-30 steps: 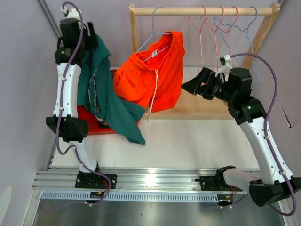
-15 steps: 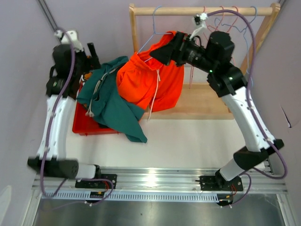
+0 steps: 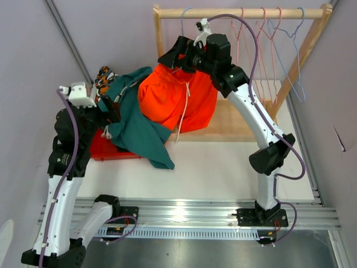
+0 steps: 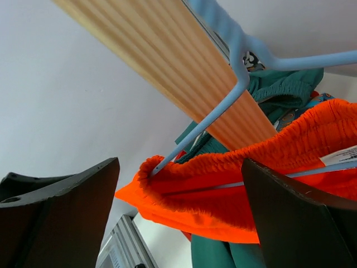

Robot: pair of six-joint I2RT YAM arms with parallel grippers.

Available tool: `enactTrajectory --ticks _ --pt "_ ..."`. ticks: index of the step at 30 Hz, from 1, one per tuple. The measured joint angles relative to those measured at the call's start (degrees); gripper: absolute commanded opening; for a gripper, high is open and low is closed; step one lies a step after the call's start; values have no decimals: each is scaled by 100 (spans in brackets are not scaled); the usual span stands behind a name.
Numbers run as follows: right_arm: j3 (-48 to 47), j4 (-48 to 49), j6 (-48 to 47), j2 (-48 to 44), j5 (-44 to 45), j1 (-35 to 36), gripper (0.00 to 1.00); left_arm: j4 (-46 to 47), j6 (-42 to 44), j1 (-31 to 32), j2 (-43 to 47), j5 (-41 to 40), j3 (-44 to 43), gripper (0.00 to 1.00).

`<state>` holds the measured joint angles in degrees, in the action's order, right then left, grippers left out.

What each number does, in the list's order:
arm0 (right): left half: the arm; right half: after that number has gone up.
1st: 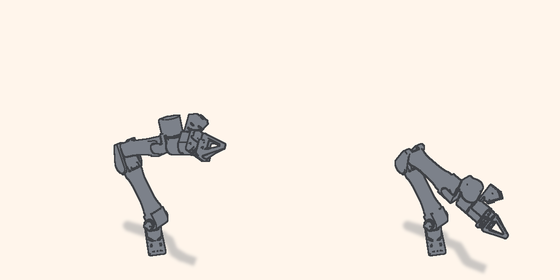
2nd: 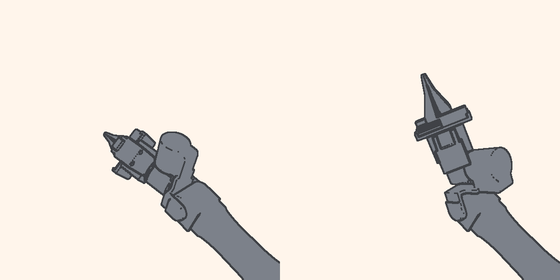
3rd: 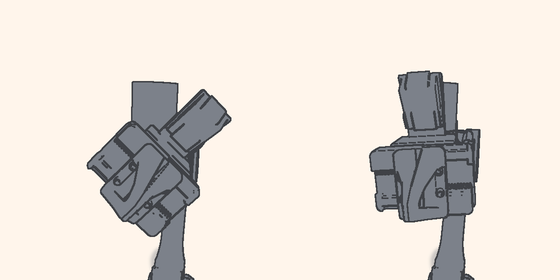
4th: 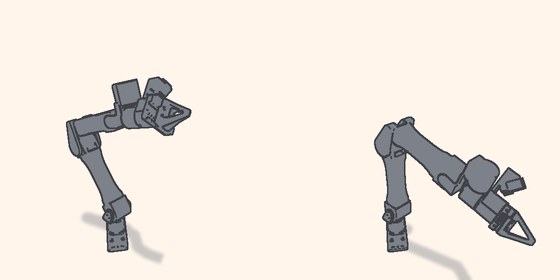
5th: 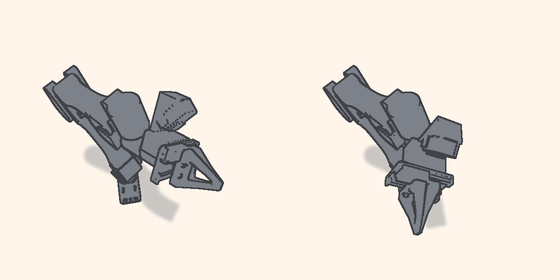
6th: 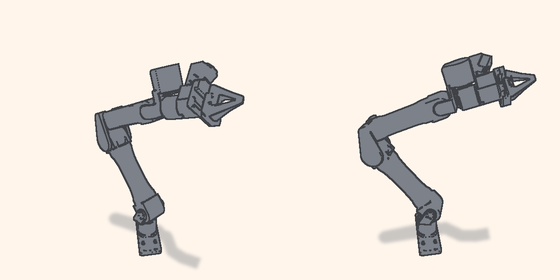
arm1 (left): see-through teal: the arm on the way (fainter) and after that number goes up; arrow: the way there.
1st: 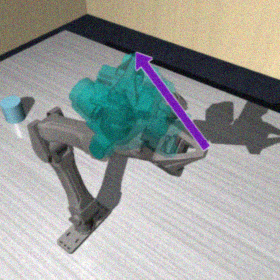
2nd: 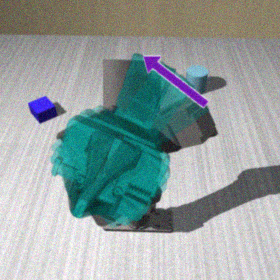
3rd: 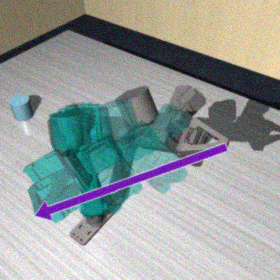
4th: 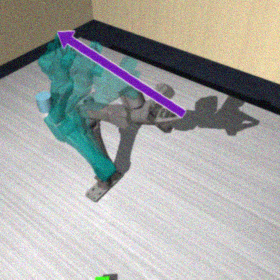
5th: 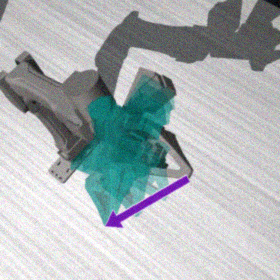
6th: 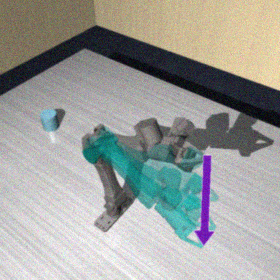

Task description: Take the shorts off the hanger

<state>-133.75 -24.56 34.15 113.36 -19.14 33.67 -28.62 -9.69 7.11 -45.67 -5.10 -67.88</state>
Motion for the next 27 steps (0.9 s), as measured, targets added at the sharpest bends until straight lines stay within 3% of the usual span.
enactTrajectory --ticks 11,21,27 --pt "203 820 -68 105 876 525 90 66 -83 232 302 199 323 99" --pt "1257 1480 -522 -304 2315 986 68 109 -83 382 369 234 446 99" --pt "2081 1943 -734 -894 3217 1110 71 146 -83 483 376 232 540 99"
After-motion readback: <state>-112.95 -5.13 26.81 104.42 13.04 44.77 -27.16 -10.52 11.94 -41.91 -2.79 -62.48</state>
